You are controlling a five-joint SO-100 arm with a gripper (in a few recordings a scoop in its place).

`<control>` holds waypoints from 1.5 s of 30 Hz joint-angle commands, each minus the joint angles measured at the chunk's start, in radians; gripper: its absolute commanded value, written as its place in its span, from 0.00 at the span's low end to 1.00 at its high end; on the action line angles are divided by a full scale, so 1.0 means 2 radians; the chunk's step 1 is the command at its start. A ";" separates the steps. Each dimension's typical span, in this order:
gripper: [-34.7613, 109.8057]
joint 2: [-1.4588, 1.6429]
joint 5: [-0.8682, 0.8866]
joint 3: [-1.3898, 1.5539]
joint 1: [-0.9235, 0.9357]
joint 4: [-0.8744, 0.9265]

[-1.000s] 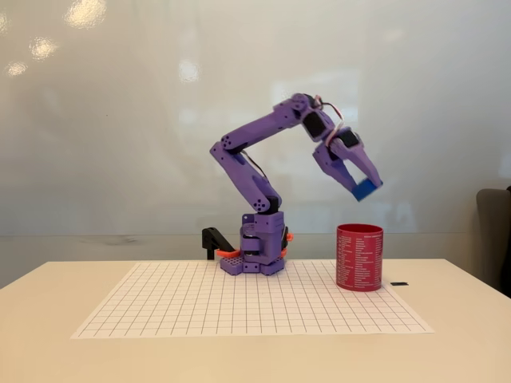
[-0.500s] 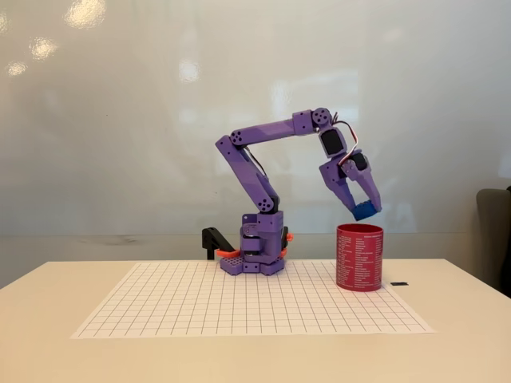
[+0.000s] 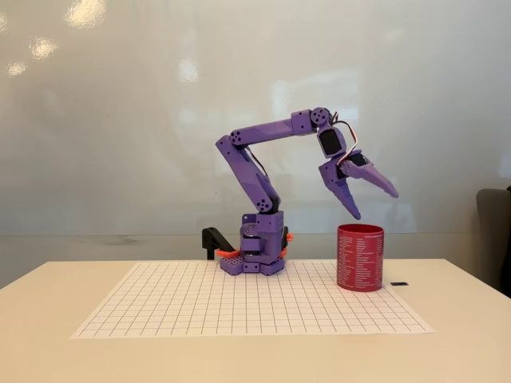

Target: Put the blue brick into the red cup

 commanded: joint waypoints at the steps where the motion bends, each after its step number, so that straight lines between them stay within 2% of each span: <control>1: 0.57 0.021 0.008 -0.032 0.000 0.005; 7: 0.57 0.022 0.005 -0.032 0.005 0.005; 8: 0.48 0.023 -0.003 -0.032 0.005 0.006; 9: 0.24 0.022 -0.019 -0.033 0.005 0.003; 24: 0.24 0.043 -0.070 -0.015 0.037 -0.003; 28: 0.24 0.059 -0.092 -0.003 0.125 -0.058; 35: 0.24 0.075 -0.059 0.004 0.370 -0.210; 40: 0.24 0.098 -0.070 0.003 0.530 -0.259; 45: 0.24 0.163 -0.115 0.015 0.617 -0.281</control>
